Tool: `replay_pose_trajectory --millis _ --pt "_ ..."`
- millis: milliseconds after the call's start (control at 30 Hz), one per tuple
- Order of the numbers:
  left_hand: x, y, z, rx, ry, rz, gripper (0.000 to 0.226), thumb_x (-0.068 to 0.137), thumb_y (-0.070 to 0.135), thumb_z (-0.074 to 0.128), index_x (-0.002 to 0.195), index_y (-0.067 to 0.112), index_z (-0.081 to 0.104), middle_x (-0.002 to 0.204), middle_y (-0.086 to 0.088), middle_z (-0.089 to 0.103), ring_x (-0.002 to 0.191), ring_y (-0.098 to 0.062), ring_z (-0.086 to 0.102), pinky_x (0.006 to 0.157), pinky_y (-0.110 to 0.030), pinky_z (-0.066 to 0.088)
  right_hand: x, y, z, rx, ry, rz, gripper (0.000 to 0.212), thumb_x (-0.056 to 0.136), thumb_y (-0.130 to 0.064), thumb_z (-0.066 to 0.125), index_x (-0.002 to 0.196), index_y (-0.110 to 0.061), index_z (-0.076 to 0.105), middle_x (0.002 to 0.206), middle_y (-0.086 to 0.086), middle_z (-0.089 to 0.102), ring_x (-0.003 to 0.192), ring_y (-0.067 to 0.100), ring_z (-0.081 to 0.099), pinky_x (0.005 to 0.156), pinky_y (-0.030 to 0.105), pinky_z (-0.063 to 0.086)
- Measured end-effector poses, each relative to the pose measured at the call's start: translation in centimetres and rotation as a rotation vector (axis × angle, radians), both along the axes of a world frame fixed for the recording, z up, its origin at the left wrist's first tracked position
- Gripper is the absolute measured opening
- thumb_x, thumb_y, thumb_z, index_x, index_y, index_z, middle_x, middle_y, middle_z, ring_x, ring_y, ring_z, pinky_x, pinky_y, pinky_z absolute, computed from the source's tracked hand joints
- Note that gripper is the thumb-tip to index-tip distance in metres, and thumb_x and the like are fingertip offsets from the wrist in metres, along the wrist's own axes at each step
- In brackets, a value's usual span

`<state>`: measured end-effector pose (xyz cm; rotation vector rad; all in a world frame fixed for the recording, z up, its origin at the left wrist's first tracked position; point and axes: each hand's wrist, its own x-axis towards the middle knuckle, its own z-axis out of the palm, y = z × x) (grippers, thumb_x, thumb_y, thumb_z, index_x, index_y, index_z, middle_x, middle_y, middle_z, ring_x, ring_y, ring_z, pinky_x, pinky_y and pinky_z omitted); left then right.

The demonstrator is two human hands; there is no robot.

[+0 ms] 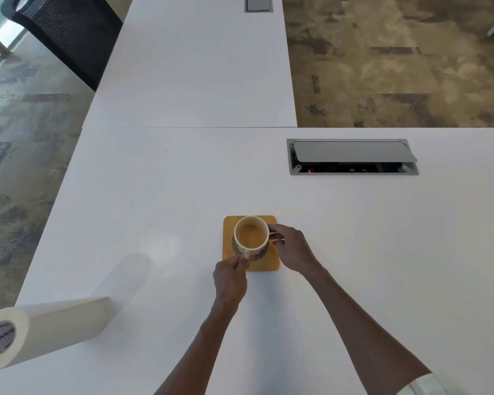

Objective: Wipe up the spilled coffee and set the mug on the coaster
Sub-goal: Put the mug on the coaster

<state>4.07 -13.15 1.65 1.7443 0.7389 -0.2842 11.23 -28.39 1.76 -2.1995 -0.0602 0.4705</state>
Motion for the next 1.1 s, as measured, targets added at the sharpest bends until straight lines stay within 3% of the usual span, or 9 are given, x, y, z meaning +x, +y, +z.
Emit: replay_pose_trajectory --millis 233,367,567,1100 --pt "-0.2 0.0 0.0 0.033 -0.037 -0.04 0.027 0.099 0.03 0.061 0.096 0.01 0.08 0.078 0.005 0.071 0.086 -0.013 0.068 0.071 -0.019 0.047 -0.1 0.1 -0.2 0.013 -0.001 -0.005 0.06 0.08 0.011 0.037 0.122 -0.024 0.064 0.113 -0.008 0.07 0.105 0.004 0.063 0.089 0.017 0.048" --pt "-0.4 -0.4 0.2 0.059 -0.02 -0.035 0.026 0.099 0.03 0.06 0.078 0.021 0.071 0.069 0.013 0.066 0.078 -0.014 0.062 0.068 -0.024 0.045 0.2 0.2 0.0 0.021 0.004 0.029 0.06 0.08 0.012 0.037 0.121 -0.022 0.065 0.112 -0.007 0.07 0.104 0.003 0.063 0.086 0.01 0.045" --pt "-0.4 -0.6 0.1 0.066 -0.021 -0.018 0.027 0.099 0.032 0.06 0.075 0.023 0.068 0.069 0.012 0.066 0.077 -0.016 0.062 0.069 -0.027 0.046 0.6 0.1 0.1 0.029 -0.004 0.045 0.059 0.08 0.011 0.037 0.12 -0.022 0.065 0.112 -0.006 0.071 0.107 0.007 0.063 0.092 0.022 0.049" --pt "-0.4 -1.0 0.4 0.076 -0.002 -0.011 0.027 0.101 0.033 0.057 0.081 0.021 0.07 0.073 0.012 0.066 0.077 -0.009 0.061 0.069 -0.025 0.046 0.2 0.0 0.9 0.03 0.0 0.092 0.06 0.082 0.01 0.037 0.124 -0.024 0.062 0.112 -0.006 0.07 0.107 0.009 0.062 0.089 0.02 0.048"
